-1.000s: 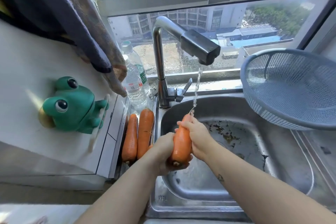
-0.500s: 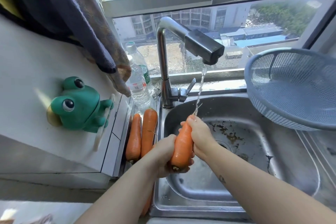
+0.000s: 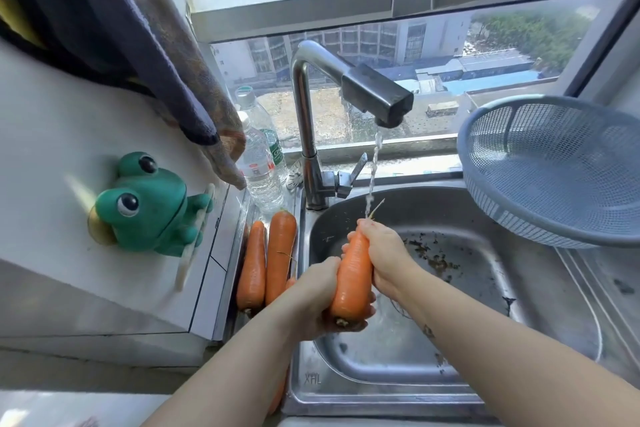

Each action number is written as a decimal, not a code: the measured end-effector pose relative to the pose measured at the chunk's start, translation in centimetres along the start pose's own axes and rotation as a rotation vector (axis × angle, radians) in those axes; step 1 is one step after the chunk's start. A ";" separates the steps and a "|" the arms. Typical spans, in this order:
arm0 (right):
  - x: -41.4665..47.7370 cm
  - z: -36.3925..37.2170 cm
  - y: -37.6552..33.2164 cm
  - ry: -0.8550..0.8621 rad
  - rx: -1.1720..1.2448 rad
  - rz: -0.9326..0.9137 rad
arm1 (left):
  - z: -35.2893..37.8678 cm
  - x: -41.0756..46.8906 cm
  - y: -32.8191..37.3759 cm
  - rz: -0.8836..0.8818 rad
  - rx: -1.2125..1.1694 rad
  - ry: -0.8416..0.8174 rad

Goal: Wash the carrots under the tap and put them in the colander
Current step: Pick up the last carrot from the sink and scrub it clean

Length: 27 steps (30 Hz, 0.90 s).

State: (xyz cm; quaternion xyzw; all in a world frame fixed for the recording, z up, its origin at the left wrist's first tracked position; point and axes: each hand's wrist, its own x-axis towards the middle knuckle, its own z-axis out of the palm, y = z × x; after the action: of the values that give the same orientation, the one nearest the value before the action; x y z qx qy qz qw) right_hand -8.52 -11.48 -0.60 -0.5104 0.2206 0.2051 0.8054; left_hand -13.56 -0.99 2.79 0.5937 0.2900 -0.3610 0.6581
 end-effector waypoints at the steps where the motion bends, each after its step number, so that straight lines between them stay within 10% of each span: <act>1: 0.1 0.0 -0.2 0.045 -0.018 0.007 | 0.4 0.1 0.0 0.028 0.048 0.012; 10: -0.4 -2.0 -0.6 -0.190 0.308 0.202 | -0.9 -0.7 0.0 -0.043 -0.037 -0.040; 23: -0.3 -1.6 -1.3 -0.028 -0.073 0.093 | -0.3 -0.8 -0.4 0.022 0.033 0.014; 27: -1.3 -2.7 -2.1 -0.289 -0.054 0.127 | -0.9 -0.9 -0.4 -0.034 -0.103 -0.041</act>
State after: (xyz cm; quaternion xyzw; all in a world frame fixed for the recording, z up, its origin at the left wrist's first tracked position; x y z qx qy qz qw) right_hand -8.80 -14.89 0.70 -0.4822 0.1285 0.3328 0.8001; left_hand -14.38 -0.01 3.14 0.5462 0.3047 -0.3690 0.6875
